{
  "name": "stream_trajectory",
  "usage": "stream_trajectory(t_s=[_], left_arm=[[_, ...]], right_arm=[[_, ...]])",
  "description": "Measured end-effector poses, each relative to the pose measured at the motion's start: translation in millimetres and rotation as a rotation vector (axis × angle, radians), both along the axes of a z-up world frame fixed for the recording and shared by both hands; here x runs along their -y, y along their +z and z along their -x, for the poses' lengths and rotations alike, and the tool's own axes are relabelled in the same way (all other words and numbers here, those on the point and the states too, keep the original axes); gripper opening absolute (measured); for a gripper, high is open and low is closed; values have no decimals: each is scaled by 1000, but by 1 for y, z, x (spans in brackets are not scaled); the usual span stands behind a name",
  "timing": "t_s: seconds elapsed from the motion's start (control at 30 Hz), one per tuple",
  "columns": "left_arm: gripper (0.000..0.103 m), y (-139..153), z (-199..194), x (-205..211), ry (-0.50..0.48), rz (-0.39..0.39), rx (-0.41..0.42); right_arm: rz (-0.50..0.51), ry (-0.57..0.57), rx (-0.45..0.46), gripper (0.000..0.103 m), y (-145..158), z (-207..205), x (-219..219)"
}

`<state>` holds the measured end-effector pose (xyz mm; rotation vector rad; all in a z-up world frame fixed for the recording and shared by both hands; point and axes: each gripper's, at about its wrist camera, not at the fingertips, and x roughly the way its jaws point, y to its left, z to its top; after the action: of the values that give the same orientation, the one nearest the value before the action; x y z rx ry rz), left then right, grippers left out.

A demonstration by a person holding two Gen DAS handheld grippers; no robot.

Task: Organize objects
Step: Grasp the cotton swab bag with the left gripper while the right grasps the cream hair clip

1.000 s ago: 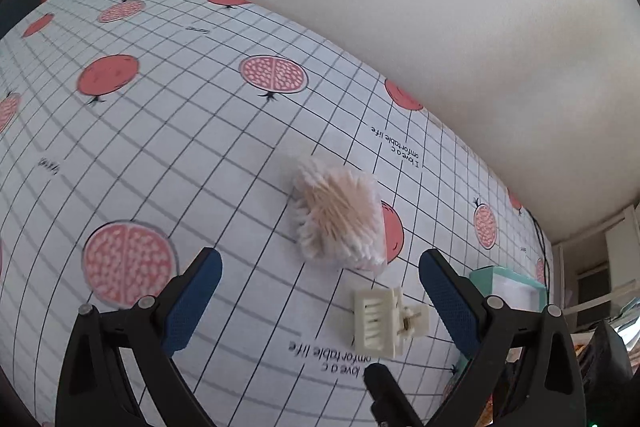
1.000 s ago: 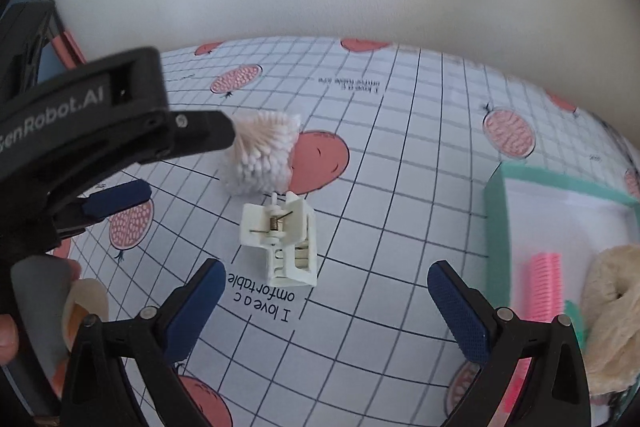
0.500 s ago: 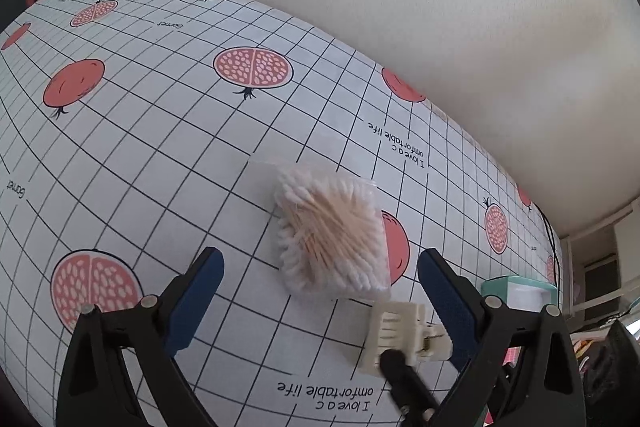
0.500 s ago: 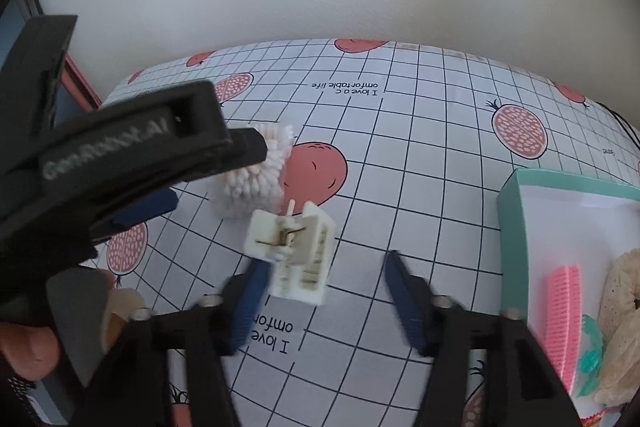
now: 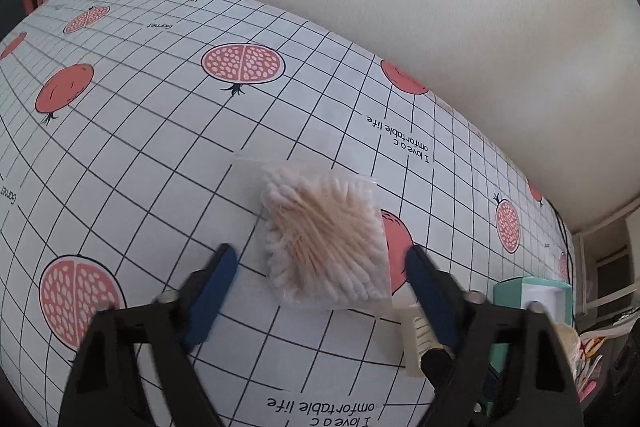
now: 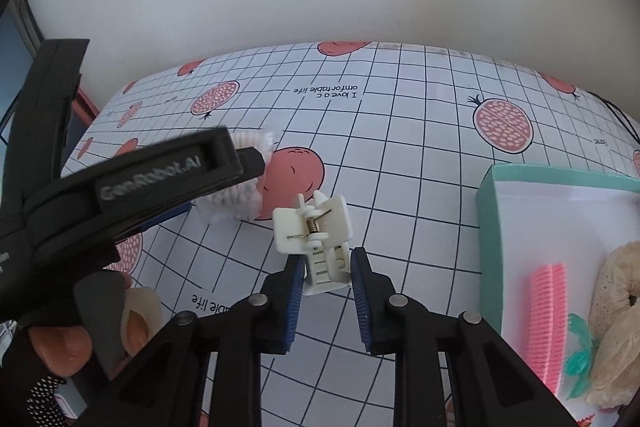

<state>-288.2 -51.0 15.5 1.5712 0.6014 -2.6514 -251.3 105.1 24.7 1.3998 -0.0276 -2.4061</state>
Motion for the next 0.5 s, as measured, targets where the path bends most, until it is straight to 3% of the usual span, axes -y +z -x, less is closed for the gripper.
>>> stream_trajectory(t_s=[0.2,0.5], left_arm=[[51,1,0,-7,-7,35,2],[46,3,-10,-10,19,48,15]], right_arm=[[2,-2,3,25,1,-3,-3],[1,-8,14,25,2,-11,-10]])
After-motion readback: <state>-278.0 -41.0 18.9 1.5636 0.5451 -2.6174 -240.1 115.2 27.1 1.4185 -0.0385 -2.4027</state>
